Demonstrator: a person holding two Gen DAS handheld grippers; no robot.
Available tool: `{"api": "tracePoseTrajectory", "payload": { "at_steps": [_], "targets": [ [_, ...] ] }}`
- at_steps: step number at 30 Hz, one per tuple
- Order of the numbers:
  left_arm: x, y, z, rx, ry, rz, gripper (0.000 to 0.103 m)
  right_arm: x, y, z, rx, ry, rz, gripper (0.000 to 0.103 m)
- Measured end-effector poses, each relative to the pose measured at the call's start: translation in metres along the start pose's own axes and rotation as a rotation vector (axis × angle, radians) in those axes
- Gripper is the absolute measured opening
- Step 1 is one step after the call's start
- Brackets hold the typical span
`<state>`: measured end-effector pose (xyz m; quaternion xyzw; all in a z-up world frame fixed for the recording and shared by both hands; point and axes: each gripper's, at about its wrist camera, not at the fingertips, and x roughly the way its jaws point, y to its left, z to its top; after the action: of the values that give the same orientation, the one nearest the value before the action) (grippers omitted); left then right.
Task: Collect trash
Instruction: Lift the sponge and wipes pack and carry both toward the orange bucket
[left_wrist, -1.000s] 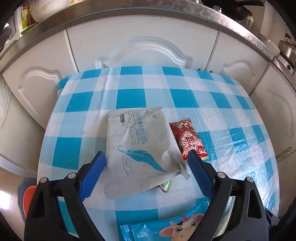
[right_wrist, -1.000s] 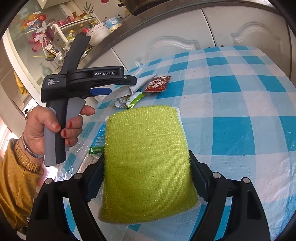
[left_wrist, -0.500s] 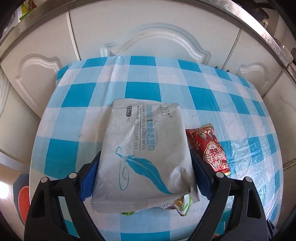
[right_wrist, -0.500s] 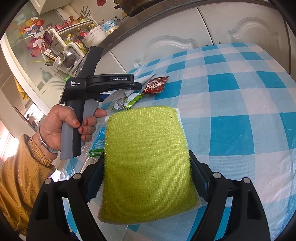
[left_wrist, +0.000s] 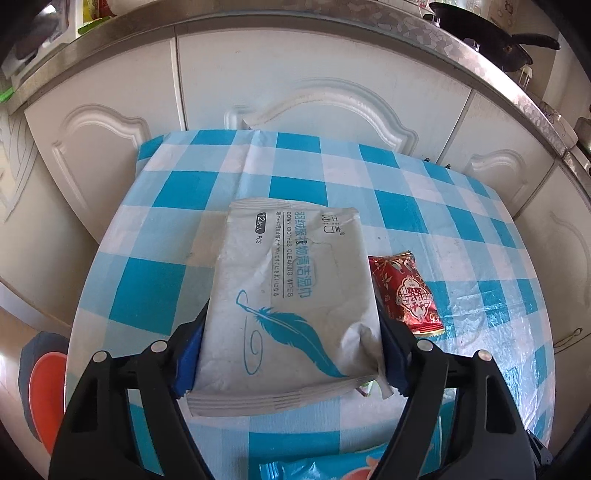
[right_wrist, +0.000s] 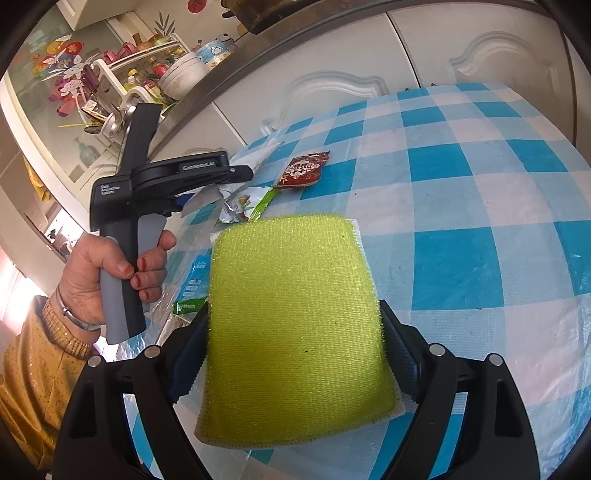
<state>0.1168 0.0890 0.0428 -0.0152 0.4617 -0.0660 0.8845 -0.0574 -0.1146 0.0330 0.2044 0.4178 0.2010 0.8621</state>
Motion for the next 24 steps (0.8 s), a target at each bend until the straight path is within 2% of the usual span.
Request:
{"api": "tracePoseTrajectory", "payload": {
  "at_steps": [10, 24],
  "targets": [
    [-0.057, 0.017, -0.040, -0.005, -0.081, -0.011, 0.078, 0.002, 0.004, -0.001, -0.020, -0.001, -0.028, 0.087],
    [-0.107, 0.058, -0.112, -0.049, -0.125, -0.020, 0.078, 0.007, 0.012, -0.002, -0.064, 0.016, -0.044, 0.095]
  ]
}}
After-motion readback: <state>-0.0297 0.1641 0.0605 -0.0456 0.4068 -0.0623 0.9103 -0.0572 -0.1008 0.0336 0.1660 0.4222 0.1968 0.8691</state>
